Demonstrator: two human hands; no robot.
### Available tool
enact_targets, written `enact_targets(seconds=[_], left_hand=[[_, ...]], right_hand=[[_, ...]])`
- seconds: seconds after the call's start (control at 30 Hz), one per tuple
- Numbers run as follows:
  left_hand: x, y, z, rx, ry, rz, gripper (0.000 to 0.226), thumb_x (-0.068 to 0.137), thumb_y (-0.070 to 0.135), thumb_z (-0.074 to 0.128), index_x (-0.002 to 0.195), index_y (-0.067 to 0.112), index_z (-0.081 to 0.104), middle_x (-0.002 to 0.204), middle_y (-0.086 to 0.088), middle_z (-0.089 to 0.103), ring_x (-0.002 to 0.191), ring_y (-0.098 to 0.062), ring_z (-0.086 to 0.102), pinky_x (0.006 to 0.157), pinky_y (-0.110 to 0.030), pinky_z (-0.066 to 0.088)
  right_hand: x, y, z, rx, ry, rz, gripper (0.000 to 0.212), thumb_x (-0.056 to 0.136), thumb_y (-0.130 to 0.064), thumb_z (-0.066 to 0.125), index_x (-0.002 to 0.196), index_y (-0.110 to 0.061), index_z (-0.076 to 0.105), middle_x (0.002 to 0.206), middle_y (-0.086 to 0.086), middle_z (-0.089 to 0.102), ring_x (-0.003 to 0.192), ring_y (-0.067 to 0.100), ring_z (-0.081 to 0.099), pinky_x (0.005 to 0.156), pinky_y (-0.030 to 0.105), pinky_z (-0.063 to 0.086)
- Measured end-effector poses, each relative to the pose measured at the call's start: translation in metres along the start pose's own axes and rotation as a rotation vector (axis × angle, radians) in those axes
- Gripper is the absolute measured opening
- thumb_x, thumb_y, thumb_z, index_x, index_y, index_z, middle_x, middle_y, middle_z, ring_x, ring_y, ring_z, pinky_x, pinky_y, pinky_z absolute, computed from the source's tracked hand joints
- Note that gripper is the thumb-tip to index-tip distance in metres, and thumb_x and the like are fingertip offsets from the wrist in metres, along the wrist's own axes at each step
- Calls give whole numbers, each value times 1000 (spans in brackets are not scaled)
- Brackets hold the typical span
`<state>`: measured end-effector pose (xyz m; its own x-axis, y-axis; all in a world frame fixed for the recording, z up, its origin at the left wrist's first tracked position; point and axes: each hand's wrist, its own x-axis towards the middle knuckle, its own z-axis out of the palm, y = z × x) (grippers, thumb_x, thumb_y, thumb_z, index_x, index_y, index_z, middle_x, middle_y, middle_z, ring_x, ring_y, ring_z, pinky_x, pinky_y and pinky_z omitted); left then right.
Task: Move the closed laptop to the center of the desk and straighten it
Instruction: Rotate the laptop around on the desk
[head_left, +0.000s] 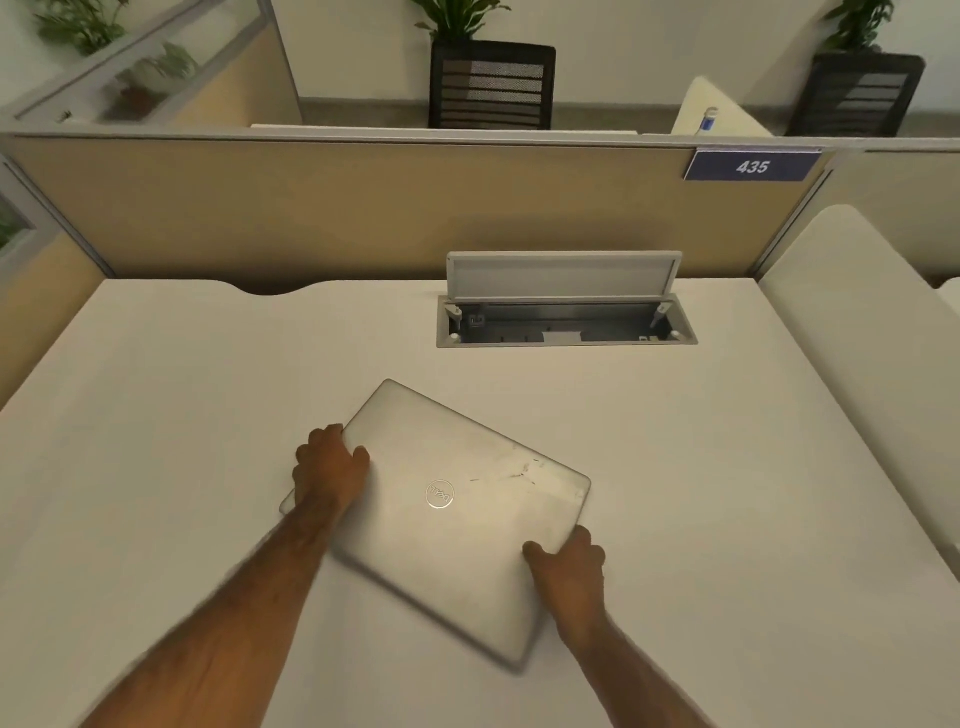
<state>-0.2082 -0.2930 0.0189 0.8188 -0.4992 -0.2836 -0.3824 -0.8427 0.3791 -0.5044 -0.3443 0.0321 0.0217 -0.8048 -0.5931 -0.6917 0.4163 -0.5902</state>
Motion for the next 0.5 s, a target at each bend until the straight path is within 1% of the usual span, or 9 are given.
enact_targets(seconds=[0.1, 0.2, 0.3, 0.37, 0.5], left_hand=[[3, 0, -1, 5, -7, -8, 54, 90, 35, 53, 138, 9, 49, 136, -16, 50, 125, -40, 46, 100, -47, 43], [5, 2, -1, 6, -5, -18, 54, 89, 36, 53, 135, 9, 52, 133, -17, 50, 124, -39, 47, 99, -46, 43], [7, 4, 1, 9, 6, -30, 53, 89, 37, 52, 132, 8, 54, 131, -17, 51, 122, -38, 48, 99, -46, 42], [10, 4, 2, 13, 3, -40, 54, 88, 39, 52, 132, 8, 54, 130, -16, 51, 122, -38, 47, 99, -45, 42], [20, 4, 0, -24, -29, -85, 56, 84, 41, 55, 133, 13, 55, 131, -15, 52, 124, -38, 47, 101, -46, 41]], right_hand=[[-5, -1, 5, 13, 2, 44, 61, 85, -31, 68, 134, -2, 44, 131, 18, 44, 123, 40, 49, 100, 47, 50], [-8, -4, 8, 104, 11, 101, 63, 82, -33, 72, 131, -2, 46, 132, 18, 42, 124, 39, 47, 100, 47, 49], [-8, -8, 9, 191, 42, 169, 67, 81, -34, 74, 133, -2, 46, 135, 19, 43, 125, 40, 47, 99, 47, 49], [-5, -9, 8, 249, 54, 196, 67, 80, -33, 75, 133, -3, 47, 135, 19, 46, 124, 40, 49, 99, 48, 50], [-2, -8, 6, 320, 75, 194, 61, 77, -30, 75, 127, -5, 52, 127, 19, 54, 115, 41, 56, 97, 51, 53]])
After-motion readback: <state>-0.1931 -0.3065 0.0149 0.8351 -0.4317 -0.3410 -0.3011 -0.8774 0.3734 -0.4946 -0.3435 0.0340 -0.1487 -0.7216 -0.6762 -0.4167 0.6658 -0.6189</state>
